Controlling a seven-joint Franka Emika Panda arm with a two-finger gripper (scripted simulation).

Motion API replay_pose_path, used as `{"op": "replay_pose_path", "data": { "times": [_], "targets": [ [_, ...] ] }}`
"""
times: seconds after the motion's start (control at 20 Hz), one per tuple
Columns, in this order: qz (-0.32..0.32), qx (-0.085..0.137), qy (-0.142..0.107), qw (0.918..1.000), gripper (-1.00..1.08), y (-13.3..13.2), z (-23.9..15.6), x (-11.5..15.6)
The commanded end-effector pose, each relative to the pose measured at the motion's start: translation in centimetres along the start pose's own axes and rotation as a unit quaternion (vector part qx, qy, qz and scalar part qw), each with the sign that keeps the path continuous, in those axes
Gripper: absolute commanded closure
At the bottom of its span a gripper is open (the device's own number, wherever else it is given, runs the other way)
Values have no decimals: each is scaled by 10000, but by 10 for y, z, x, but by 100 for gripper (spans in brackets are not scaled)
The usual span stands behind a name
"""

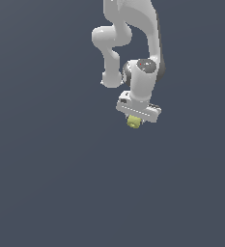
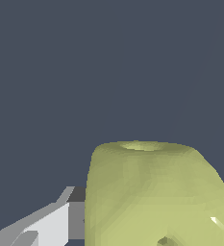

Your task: Pick up the object and move it to a goal position.

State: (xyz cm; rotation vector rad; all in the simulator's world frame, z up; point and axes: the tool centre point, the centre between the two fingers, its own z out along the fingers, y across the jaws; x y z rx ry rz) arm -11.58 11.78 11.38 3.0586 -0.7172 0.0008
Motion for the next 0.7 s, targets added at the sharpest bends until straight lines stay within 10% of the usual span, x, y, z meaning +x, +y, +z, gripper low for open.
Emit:
{"op": "replay_pose_path", "data": {
  "times": [0.0,0.65],
  "targets": [
    [5,-3,1,10000,108,-9,-11,-15],
    [8,-2,0,10000,108,-27,-32,-39]
  ]
}}
